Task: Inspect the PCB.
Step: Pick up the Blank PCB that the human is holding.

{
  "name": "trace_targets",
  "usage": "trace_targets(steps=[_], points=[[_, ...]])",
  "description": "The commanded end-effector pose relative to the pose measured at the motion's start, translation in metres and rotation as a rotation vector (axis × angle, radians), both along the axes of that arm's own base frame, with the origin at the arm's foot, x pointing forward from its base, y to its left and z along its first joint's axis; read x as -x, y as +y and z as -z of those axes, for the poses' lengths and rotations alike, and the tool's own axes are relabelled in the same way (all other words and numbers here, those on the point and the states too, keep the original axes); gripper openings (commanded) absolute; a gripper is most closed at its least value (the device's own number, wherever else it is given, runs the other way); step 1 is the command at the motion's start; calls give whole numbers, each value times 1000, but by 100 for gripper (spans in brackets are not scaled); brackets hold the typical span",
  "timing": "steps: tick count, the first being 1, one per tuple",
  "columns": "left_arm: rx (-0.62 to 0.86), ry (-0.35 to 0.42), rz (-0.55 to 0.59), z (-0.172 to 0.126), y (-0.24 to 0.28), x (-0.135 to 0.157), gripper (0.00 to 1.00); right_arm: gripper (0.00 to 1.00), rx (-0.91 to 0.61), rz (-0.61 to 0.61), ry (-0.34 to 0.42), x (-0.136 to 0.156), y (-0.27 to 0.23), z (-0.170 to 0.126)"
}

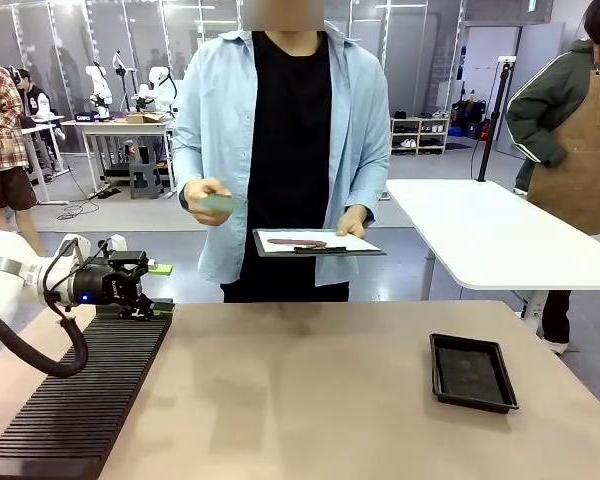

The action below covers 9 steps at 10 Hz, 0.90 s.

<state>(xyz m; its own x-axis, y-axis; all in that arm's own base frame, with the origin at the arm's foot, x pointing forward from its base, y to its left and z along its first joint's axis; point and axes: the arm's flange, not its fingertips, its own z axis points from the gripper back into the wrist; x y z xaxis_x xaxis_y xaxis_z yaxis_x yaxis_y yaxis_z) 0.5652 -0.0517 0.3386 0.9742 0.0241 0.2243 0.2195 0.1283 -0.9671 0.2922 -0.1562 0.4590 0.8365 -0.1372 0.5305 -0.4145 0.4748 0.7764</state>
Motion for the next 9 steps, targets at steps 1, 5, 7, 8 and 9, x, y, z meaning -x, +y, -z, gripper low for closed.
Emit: trace_targets(steps=[1, 5, 7, 8, 9], points=[[2, 0, 3, 0, -1, 0, 100, 100, -6, -4, -23, -1, -1, -1], [2, 0, 3, 0, -1, 0, 100, 100, -6, -4, -23, -1, -1, -1], [2, 0, 3, 0, -1, 0, 100, 100, -6, -4, -23, -1, -1, -1], [2, 0, 3, 0, -1, 0, 100, 100, -6, -4, -23, -1, -1, -1], [0, 0, 0, 0, 0, 0, 96, 100, -6, -4, -23, -1, -1, -1]])
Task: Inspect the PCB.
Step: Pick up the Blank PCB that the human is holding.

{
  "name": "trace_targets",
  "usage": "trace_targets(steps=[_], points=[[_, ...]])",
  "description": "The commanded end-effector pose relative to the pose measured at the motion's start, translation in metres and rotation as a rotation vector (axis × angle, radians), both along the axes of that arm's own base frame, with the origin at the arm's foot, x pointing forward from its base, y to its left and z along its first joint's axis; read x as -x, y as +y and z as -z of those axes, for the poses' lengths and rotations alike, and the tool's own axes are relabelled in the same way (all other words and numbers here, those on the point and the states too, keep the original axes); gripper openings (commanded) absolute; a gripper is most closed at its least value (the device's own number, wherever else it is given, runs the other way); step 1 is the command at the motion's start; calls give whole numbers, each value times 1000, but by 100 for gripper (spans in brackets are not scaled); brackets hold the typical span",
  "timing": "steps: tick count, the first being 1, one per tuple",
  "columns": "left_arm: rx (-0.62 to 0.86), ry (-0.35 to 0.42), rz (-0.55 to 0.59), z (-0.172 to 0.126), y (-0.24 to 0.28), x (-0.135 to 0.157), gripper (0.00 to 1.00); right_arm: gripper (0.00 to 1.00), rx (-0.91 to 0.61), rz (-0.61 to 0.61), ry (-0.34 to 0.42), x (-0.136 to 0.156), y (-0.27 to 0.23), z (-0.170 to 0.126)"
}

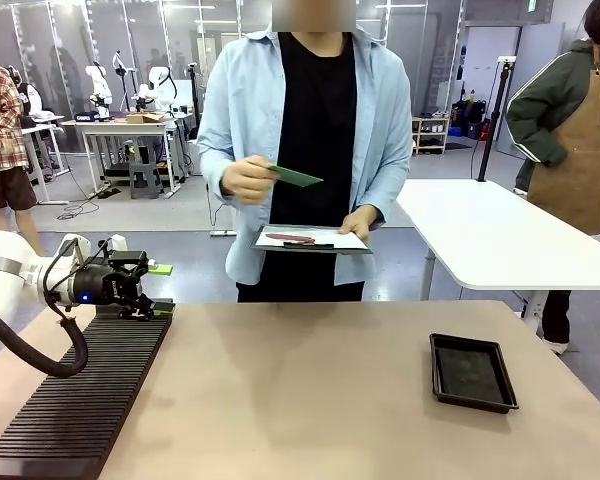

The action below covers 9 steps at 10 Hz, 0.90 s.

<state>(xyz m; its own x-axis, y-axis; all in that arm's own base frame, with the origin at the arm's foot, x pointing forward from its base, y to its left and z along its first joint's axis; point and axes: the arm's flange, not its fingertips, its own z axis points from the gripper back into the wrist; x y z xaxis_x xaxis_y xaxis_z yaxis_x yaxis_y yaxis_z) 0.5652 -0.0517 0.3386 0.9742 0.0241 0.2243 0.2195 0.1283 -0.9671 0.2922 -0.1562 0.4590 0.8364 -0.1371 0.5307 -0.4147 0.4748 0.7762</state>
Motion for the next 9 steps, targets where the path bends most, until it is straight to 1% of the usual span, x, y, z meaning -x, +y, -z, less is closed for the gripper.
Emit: trace_targets(steps=[1, 2, 3, 4, 5, 6, 7, 9], points=[[-5, -22, 52, -16, 11, 6, 100, 100, -6, -4, -22, -1, -1, -1], [-3, 8, 100, -35, 21, 17, 100, 100, -6, -4, -22, -1, -1, -1], [-44, 9, 124, -57, 34, 33, 100, 100, -6, -4, -22, -1, -1, -1], [-93, -1, 146, -79, 49, 55, 100, 100, -6, -4, -22, -1, -1, -1], [-193, -25, 135, -106, 70, 87, 100, 100, -6, -4, -22, -1, -1, -1], [-271, -48, 145, -122, 82, 109, 100, 100, -6, -4, -22, -1, -1, -1], [-338, -66, 107, -137, 95, 132, 100, 100, -6, -4, -22, -1, -1, -1], [-444, -67, 33, -154, 115, 175, 100, 100, -6, -4, -22, -1, -1, -1]])
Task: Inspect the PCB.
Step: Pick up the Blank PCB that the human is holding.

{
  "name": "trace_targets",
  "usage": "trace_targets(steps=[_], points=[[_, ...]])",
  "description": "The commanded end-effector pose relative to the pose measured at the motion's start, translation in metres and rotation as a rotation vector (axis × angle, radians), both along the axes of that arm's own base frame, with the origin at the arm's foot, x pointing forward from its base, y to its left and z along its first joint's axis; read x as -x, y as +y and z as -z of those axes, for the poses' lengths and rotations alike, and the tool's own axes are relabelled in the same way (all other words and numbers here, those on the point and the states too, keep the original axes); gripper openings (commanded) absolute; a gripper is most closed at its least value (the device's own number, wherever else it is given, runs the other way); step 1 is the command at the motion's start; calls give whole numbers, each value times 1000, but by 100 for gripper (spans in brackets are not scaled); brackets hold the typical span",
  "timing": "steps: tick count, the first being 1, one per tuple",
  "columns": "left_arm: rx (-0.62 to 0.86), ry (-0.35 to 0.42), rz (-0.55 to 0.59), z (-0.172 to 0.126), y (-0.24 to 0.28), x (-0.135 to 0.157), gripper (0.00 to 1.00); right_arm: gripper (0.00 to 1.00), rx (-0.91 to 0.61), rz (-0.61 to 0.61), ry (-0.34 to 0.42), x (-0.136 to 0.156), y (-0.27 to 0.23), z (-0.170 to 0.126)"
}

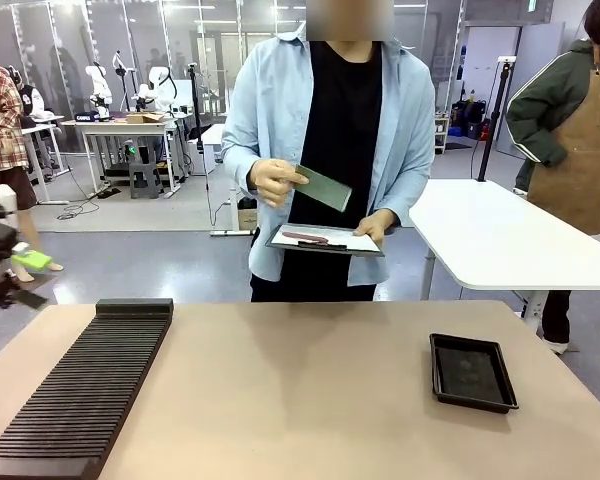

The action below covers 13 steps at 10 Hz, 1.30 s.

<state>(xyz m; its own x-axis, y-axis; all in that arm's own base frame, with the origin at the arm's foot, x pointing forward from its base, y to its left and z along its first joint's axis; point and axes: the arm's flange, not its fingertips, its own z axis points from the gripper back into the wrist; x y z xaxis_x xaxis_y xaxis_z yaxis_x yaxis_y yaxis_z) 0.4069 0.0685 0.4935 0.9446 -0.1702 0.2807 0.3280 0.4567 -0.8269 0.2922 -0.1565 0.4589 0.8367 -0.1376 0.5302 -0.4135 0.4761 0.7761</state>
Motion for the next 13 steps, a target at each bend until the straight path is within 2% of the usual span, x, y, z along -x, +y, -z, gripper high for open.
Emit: trace_targets(steps=[1, 3, 5, 8, 9, 13], points=[[-89, -5, -123, -2, 3, 38, 100, 100, -7, -5, -23, 0, -1, -1], [-128, -27, -174, -2, 12, 74, 100, 100, -7, -5, -23, 0, -1, -1], [-188, -106, -213, -3, 20, 97, 100, 100, -7, -5, -23, 0, -1, -1], [-181, -143, -282, 6, 27, 86, 100, 100, -7, -5, -23, 0, -1, -1], [-181, -126, -227, -2, 30, 95, 100, 100, -7, -5, -23, 0, -1, -1], [-181, -126, -227, -2, 30, 95, 100, 100, -7, -5, -23, 0, -1, -1]])
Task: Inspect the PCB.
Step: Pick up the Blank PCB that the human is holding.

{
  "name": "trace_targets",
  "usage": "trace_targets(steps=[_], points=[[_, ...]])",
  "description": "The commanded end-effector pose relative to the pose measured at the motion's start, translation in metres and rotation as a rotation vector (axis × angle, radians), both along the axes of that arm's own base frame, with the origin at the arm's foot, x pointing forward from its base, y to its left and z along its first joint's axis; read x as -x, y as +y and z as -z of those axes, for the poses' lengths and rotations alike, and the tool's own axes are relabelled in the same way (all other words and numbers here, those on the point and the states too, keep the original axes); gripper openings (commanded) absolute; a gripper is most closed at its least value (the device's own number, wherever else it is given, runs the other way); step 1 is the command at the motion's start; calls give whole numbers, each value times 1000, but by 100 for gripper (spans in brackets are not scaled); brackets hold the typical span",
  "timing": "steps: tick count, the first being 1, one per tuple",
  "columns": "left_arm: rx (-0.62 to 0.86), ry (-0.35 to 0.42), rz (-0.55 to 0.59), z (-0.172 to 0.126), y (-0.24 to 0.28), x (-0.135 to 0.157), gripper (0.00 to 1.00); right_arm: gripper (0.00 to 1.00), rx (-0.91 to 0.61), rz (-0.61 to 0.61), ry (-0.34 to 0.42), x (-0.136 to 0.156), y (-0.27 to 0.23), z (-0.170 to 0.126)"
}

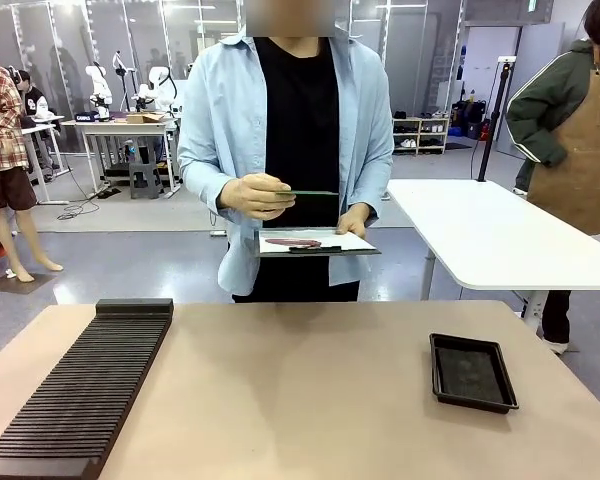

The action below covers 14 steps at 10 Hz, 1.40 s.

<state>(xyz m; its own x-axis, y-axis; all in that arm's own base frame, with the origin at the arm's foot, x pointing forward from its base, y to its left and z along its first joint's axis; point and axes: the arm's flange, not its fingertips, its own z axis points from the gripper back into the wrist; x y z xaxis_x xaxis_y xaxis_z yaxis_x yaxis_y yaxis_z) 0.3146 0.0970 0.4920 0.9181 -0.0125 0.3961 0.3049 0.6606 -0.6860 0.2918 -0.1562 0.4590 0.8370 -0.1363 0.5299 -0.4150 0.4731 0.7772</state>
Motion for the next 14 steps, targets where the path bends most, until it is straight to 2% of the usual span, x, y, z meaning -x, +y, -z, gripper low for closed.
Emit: trace_targets(steps=[1, 14], points=[[-9, 15, 2, -4, 1, 3, 100, 100, -5, -2, -23, -1, -1, -1], [-9, 15, 2, -4, 1, 3, 100, 100, -5, -2, -23, -1, -1, -1]])
